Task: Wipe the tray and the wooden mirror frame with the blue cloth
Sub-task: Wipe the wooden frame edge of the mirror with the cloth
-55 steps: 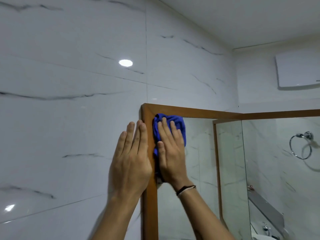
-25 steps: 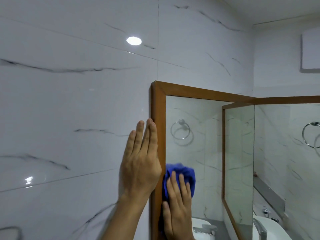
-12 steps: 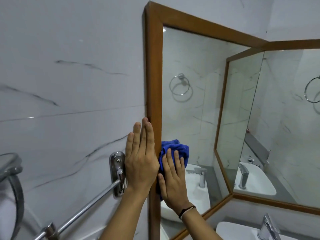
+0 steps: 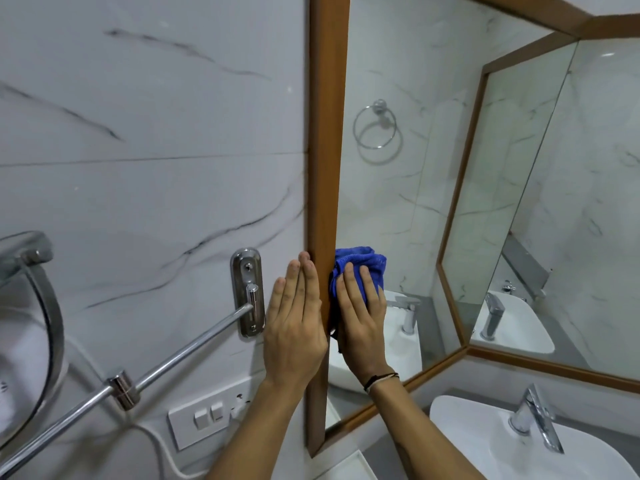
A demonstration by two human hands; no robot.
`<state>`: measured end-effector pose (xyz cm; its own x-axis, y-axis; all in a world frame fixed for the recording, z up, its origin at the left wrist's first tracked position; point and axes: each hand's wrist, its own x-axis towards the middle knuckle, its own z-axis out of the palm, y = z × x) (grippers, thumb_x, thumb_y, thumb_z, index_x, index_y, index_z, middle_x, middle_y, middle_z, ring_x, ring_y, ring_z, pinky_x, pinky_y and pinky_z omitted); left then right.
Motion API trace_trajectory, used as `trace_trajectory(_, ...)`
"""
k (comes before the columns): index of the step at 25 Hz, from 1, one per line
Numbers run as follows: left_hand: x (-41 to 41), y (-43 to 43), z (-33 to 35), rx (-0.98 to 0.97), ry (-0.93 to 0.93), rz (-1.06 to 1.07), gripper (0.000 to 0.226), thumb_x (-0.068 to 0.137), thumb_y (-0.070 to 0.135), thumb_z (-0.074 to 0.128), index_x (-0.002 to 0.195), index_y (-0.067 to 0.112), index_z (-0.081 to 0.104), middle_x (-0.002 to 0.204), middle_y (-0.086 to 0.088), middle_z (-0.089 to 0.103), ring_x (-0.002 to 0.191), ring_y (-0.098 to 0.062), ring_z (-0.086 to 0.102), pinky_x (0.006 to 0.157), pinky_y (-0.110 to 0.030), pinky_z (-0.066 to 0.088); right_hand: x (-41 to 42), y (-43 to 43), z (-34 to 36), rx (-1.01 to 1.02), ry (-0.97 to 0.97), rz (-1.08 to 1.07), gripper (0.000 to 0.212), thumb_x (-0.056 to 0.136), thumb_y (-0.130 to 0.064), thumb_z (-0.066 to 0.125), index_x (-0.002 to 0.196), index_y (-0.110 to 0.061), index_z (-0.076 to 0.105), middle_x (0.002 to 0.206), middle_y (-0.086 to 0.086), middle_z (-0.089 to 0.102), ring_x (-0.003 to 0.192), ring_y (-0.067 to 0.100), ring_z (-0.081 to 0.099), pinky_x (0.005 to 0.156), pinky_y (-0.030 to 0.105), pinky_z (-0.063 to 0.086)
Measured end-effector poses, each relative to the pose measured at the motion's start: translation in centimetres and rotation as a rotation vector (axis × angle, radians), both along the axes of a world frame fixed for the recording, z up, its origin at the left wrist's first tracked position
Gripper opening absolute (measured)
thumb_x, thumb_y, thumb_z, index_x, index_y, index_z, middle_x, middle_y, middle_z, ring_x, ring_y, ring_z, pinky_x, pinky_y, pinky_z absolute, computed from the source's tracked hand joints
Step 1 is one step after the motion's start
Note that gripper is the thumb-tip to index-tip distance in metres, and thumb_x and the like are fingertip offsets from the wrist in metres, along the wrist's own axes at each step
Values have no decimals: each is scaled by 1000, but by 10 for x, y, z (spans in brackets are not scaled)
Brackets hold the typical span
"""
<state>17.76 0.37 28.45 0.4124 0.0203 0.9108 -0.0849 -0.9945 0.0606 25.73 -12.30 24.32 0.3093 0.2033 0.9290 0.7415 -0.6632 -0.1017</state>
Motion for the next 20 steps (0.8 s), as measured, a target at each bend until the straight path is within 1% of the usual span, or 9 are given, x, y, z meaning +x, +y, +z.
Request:
trace_trajectory(2,-8,-2,-21,-27,54,-22,66,113,14,41,174,-1,21,183,-16,24,172,-25,18,141,-43,13,-6,-3,-1,9,-30,-10,92,108,-1,67,181,-24,15,189,-5,17,176,26,16,134,58,36)
trace_trajectory(5,-29,-5,-67,-48,170,-25,68,112,16,41,175,-1,18,184,-17,23,172,-28,19,141,-44,14,-27,-14,-21,-43,-21,-64,55,121,-4,43,174,-14,31,180,7,42,170,34,30,123,60,49)
trace_trajectory(7,-47,-7,-101,-28,285,-5,76,108,14,53,174,-2,20,183,-18,24,170,-31,24,139,-45,18,-47,-24,-45,-107,40,-120,47,121,-2,30,166,-8,44,171,12,54,164,38,39,119,61,54)
trace_trajectory(9,-67,-12,-131,-5,443,-1,86,99,10,71,172,-3,27,181,-19,28,167,-32,31,134,-46,25,-69,-32,-71,-186,97,-175,49,119,3,28,162,-7,50,167,13,58,161,39,43,118,60,55)
trace_trajectory(11,-89,-16,-156,-9,587,-20,86,94,7,76,168,-4,34,178,-20,33,163,-32,39,131,-46,27,-92,-40,-100,-288,190,-207,62,104,15,47,162,-7,53,169,13,56,161,41,46,119,62,55)
trace_trajectory(13,-111,-18,-178,14,637,-18,68,101,12,60,165,-5,41,176,-22,35,161,-33,44,132,-44,19,-116,-45,-129,-412,355,-210,91,76,21,71,162,-7,57,170,12,55,158,43,52,115,65,57)
trace_trajectory(15,-133,-21,-203,36,693,-9,62,106,22,41,162,-4,49,173,-22,41,158,-33,47,132,-42,10,-140,-47,-160,-540,579,-181,107,59,17,88,160,-10,61,167,10,60,153,42,58,111,64,61)
trace_trajectory(17,-153,-23,-230,33,766,-44,63,107,28,36,158,-4,54,169,-21,48,155,-31,52,131,-40,7,-159,-47,-193,-602,754,-148,104,59,-1,104,155,-13,67,161,8,66,147,40,66,108,61,63)
trace_trajectory(20,-180,-23,-270,-30,944,-111,66,105,32,35,156,-3,58,165,-19,55,150,-30,58,129,-38,7,-178,-40,-243,-626,949,-129,95,72,-6,102,158,-14,64,163,7,64,149,39,64,113,61,59)
